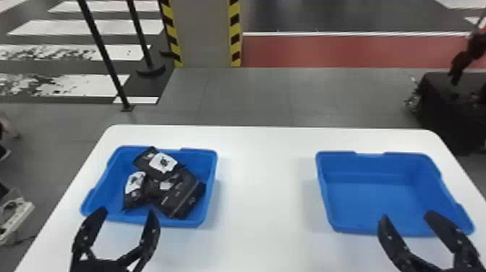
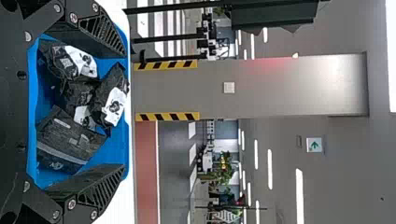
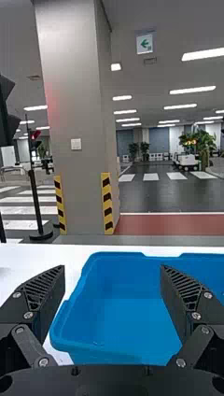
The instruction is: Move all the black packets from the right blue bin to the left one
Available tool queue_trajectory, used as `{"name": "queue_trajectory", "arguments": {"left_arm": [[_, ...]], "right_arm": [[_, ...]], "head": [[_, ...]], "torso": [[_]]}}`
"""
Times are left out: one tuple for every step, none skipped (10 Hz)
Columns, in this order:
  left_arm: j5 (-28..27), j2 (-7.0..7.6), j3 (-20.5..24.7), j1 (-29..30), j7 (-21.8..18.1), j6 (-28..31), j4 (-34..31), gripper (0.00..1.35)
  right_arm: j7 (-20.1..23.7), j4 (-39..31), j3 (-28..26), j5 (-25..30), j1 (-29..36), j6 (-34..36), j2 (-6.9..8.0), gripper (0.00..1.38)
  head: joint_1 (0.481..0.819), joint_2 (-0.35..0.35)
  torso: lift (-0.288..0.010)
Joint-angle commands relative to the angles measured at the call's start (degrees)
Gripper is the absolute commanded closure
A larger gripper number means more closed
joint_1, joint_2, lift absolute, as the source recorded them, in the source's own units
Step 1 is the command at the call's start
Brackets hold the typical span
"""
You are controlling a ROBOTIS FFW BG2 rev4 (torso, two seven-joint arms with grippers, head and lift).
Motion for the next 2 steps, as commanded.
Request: {"name": "queue_trajectory", "arguments": {"left_arm": [[0.0,-0.15,-0.1,-0.3,0.0,-0.4,0.0,0.2],[0.0,-0.15,-0.3,-0.3,0.0,-0.5,0.0,0.2]], "right_arm": [[0.0,0.0,0.0,0.0,0.0,-0.2,-0.08,0.29],[0.0,0.0,0.0,0.0,0.0,-0.2,-0.08,0.29]], "head": [[0.695,0.061],[0.695,0.06]], "torso": [[-0.11],[-0.11]]}}
